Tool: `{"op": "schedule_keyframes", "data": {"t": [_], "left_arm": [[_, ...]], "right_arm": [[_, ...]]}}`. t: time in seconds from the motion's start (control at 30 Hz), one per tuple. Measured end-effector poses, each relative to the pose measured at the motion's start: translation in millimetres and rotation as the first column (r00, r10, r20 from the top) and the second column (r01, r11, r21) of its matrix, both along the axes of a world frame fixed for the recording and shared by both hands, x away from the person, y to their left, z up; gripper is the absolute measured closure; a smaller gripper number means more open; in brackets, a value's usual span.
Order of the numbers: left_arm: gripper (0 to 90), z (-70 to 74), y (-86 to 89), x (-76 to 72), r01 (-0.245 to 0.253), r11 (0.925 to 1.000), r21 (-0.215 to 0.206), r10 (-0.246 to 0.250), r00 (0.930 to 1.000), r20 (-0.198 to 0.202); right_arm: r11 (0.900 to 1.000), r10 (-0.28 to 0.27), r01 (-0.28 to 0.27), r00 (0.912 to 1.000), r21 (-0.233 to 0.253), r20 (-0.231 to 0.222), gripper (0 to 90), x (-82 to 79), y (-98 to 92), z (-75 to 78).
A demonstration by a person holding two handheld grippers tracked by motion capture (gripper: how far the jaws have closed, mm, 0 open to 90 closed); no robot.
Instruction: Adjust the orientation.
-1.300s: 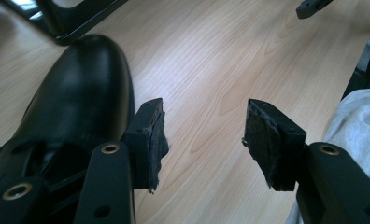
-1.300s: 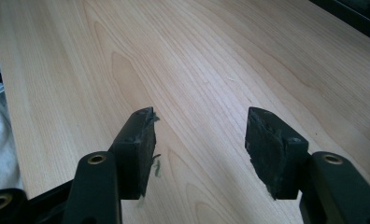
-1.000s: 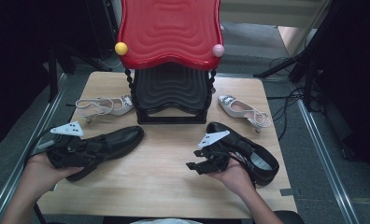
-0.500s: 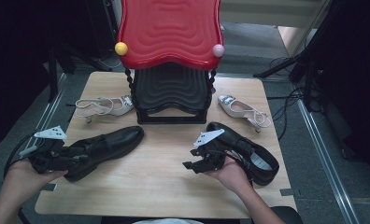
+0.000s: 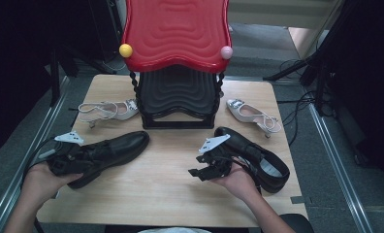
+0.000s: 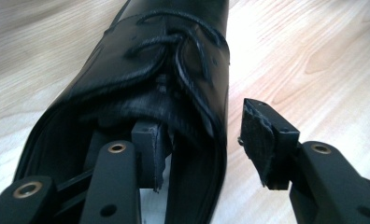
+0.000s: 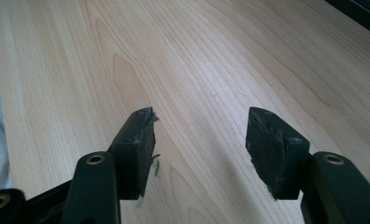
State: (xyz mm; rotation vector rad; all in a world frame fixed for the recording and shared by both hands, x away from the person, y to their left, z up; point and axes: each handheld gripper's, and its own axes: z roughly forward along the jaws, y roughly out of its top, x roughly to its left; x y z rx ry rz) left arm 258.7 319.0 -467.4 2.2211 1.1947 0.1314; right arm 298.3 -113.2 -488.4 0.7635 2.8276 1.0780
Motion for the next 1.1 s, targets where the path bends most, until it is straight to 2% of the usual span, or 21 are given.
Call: {"op": "schedule_keyframes", "data": {"t": [0.13,0.23,0.3,0.43,0.7,0.83,0.93,1.1], "left_arm": [[59.1,-7.3,-6.2,8.1,0.008,1.0,0.002,-0.008,1.0,-0.001],[68.7,-9.8,-5.9,11.4,0.021,0.998,-0.06,-0.023,0.9995,-0.023],[75.6,-9.6,-5.0,10.8,0.026,0.997,-0.072,-0.028,0.9994,-0.022],[80.7,-8.4,-4.0,12.9,0.022,0.9954,-0.093,-0.027,0.9984,-0.05],[81.0,0.0,-14.1,11.2,0.022,0.9937,-0.11,-0.029,0.9978,-0.06],[80.6,7.8,-29.9,9.9,0.041,0.9937,-0.104,-0.045,0.9979,-0.045],[80.6,13.9,-42.9,10.8,0.062,0.9903,-0.124,-0.067,0.9972,-0.033],[80.4,21.0,-67.8,13.1,0.115,0.9855,-0.124,-0.118,0.9929,-0.015]], "right_arm": [[1.0,0.002,-0.002,1.0,-0.002,-0.002,43.5,-0.1,0.6,-0.5],[1.0,0.004,-0.004,1.0,-0.002,-0.003,43.5,-0.2,1.4,-1.1],[1.0,0.007,-0.007,1.0,-0.002,-0.002,43.7,-0.1,1.9,-1.5],[1.0,0.003,-0.003,1.0,0.005,0.003,44.2,-0.4,1.5,-0.3],[1.0,-0.005,0.005,1.0,0.011,0.004,44.2,0.7,-0.7,0.8],[1.0,-0.006,0.006,1.0,0.018,0.006,44.2,1.3,-1.9,1.3],[1.0,-0.017,0.017,0.9998,0.02,0.005,44.2,1.3,-4.0,2.6],[0.999,-0.028,0.028,0.9995,0.032,0.014,44.1,1.5,-8.4,4.7]]}}
